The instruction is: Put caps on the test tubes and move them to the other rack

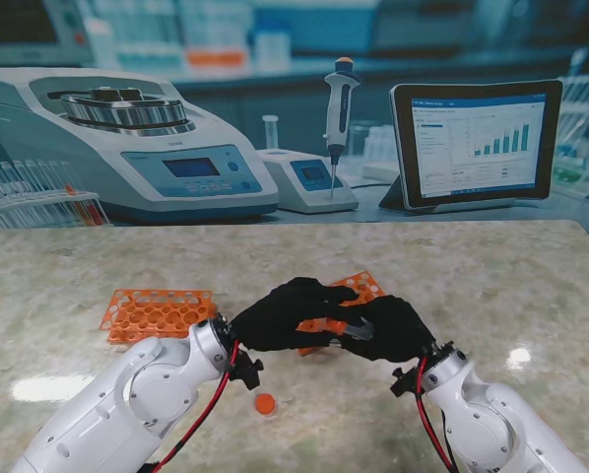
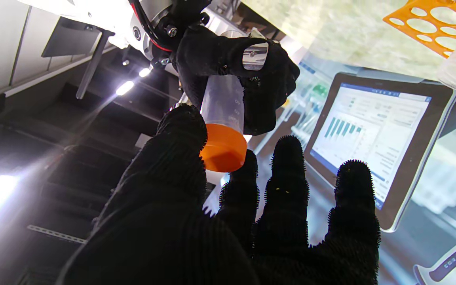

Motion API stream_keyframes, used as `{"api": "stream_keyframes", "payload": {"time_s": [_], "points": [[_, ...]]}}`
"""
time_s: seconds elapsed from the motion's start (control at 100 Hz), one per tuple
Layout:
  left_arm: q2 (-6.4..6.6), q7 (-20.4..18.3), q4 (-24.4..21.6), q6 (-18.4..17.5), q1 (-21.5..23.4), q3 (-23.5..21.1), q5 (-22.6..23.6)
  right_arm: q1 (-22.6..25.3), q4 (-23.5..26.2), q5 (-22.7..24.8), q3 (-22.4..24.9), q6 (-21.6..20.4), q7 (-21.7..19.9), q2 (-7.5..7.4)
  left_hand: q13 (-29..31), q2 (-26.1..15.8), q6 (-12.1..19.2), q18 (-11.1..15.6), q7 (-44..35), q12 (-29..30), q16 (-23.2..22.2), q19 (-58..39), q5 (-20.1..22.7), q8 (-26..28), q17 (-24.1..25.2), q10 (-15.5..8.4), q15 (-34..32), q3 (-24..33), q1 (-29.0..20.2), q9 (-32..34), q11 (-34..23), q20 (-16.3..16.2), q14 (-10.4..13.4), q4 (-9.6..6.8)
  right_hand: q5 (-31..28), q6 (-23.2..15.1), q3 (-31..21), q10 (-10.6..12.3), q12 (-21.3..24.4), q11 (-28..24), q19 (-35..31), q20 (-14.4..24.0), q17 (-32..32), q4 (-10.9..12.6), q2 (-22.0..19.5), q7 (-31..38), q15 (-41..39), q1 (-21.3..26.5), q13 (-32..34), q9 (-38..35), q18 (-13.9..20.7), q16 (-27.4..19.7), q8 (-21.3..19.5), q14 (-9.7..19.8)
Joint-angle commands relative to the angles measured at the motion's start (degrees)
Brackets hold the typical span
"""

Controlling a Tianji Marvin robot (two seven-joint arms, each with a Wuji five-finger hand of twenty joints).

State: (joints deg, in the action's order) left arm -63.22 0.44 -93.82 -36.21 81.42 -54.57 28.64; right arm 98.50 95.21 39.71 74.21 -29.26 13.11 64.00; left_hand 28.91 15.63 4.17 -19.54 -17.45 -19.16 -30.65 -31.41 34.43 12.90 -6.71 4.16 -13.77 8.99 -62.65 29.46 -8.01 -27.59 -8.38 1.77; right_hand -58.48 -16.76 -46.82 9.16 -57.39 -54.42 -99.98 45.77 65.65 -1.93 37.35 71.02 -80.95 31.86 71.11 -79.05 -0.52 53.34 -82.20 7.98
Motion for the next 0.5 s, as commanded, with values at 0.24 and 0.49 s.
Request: {"api": "stream_keyframes", "payload": {"time_s": [0.24,0.49], "points": [[-0.33,0.0,0.9,0.9,-0.9,1.3,-0.3,0.8,0.5,0.3,0.0,-0.8,0.7,0.37,3.9,1.8,-3.2,1.5,-9.6,-3.8,-7.1,-8.7,0.8,13.0,-2.9,-0.1,-5.6,5.0,-5.1,1.7,-2.4,-5.2,3.4,-1.66,-1.3,-4.3,0.3,-0.4,-0.2,-0.4,-5.8,0.2,1.6,0.3,-1.0,3.1,-7.4,2.5,4.9,-2.2,0.8,1.4,-1.9,7.6],[-0.33,-0.4,1.3,1.3,-1.8,2.4,-0.5,1.1,0.6,0.4,-0.1,-1.4,1.3,0.46,9.7,0.0,-0.8,3.9,-17.1,-12.5,-30.8,-23.9,-2.2,17.7,-8.4,-1.6,-13.2,5.6,-8.9,5.5,-6.9,-12.8,5.7,-2.72,-1.2,-4.4,0.4,-0.6,-0.2,-0.4,-5.8,0.2,1.6,0.2,-1.0,3.1,-7.4,2.6,4.9,-2.0,0.8,1.4,-1.9,7.6]]}}
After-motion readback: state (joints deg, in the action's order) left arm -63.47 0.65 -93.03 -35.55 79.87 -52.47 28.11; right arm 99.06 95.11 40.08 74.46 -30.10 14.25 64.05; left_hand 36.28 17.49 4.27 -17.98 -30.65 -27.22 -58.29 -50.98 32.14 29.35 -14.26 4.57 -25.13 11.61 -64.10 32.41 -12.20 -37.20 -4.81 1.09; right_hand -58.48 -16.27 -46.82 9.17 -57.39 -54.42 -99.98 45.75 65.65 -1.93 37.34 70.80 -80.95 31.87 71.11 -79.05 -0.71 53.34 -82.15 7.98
